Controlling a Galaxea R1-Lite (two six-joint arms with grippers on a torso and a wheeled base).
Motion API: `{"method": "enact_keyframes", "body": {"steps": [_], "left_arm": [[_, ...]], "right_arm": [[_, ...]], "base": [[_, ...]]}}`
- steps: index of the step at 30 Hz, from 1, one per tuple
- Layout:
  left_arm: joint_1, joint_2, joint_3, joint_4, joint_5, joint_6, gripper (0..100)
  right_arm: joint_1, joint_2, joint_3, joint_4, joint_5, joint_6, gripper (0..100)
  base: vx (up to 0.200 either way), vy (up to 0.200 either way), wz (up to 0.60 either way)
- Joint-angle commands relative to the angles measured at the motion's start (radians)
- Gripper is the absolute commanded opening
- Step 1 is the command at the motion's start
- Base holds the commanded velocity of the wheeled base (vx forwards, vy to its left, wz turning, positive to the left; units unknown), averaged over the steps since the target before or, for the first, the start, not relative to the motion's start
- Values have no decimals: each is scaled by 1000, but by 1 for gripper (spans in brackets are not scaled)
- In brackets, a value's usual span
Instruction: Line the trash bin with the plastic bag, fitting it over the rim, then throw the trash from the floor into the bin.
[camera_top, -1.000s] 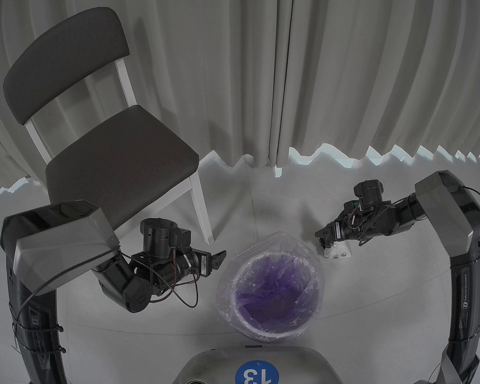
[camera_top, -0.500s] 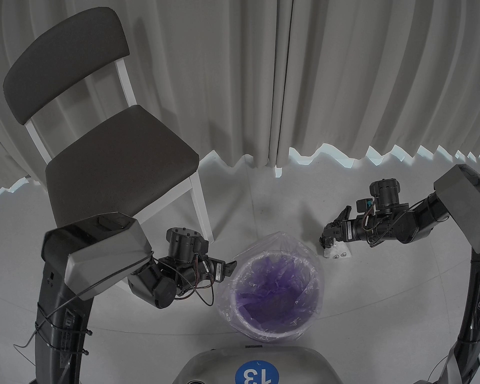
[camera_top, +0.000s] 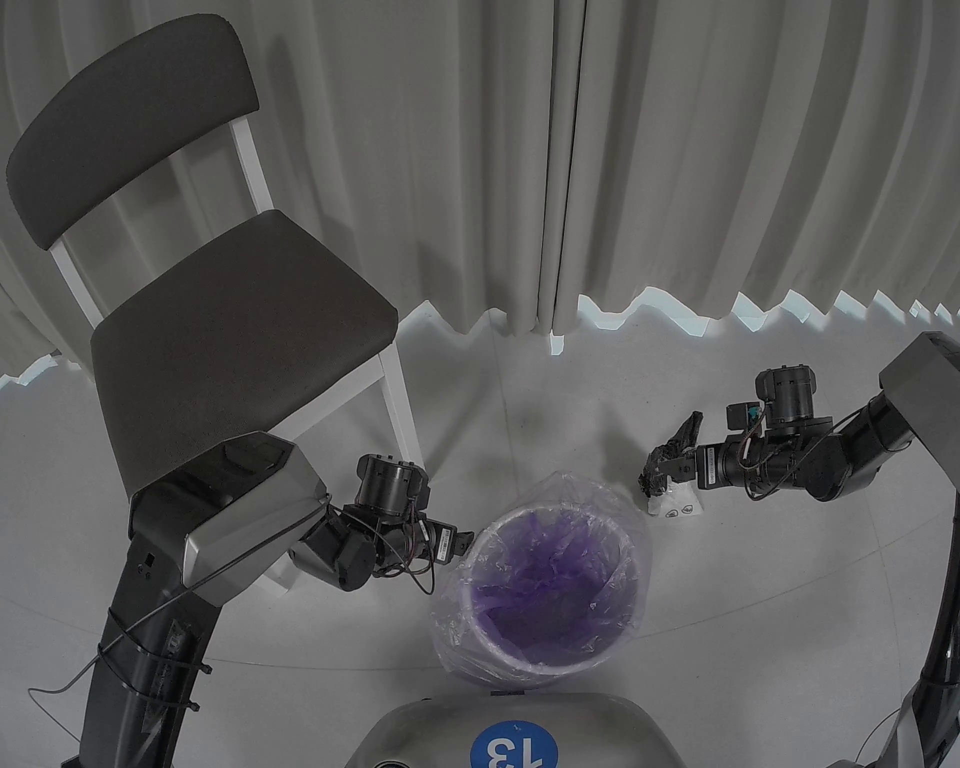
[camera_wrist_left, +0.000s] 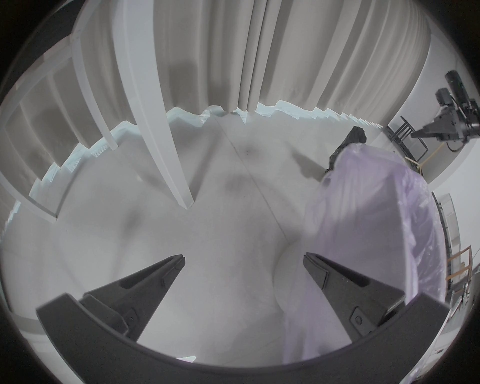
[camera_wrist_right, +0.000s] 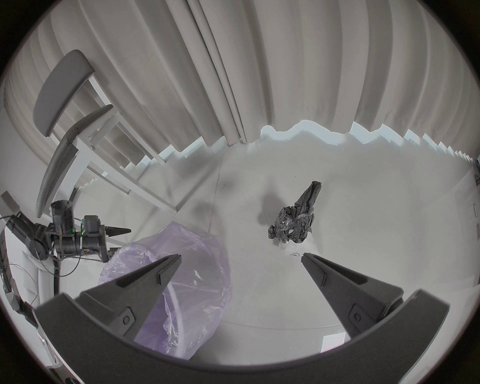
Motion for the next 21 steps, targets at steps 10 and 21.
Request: {"method": "enact_keyframes", "body": {"steps": [10,21], "left_arm": [[48,4,-2,-10,61,7,100],[48,-166,208,-148,53,-19,100]], "right_arm": [[6,9,80,-6,3,-13,100],[29,116,160,-73,0,-66,100]], "base": [[0,0,0],[0,0,0]]}}
